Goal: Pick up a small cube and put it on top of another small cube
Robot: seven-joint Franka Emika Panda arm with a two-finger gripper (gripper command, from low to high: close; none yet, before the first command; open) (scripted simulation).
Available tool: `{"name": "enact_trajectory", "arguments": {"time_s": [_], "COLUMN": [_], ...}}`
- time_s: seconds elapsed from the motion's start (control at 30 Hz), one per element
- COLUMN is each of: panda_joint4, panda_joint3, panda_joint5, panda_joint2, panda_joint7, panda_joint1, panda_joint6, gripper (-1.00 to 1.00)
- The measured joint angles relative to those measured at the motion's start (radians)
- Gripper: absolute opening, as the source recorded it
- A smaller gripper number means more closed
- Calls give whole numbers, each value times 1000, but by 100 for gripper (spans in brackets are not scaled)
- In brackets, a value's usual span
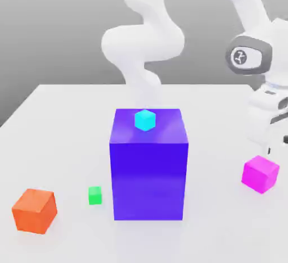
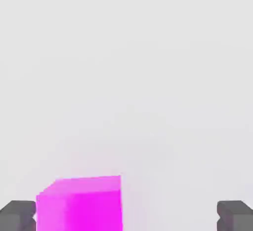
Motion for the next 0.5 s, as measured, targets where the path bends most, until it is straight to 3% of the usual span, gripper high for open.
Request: {"name": "enact_trajectory", "arguments": {"time_s": [0.17, 0.2, 0.4, 0.5], "panda_joint4": [26, 32, 34, 20], "panda_joint3": [-177, -214, -231, -165], "panda_joint5": [-244, -276, -296, -201], "panda_joint2": [187, 215, 229, 163], "panda_joint7": [184, 209, 224, 154], "panda_joint1": [132, 161, 175, 130], "panda_joint6": [133, 154, 166, 118], "gripper": [0, -100, -100, -100]}}
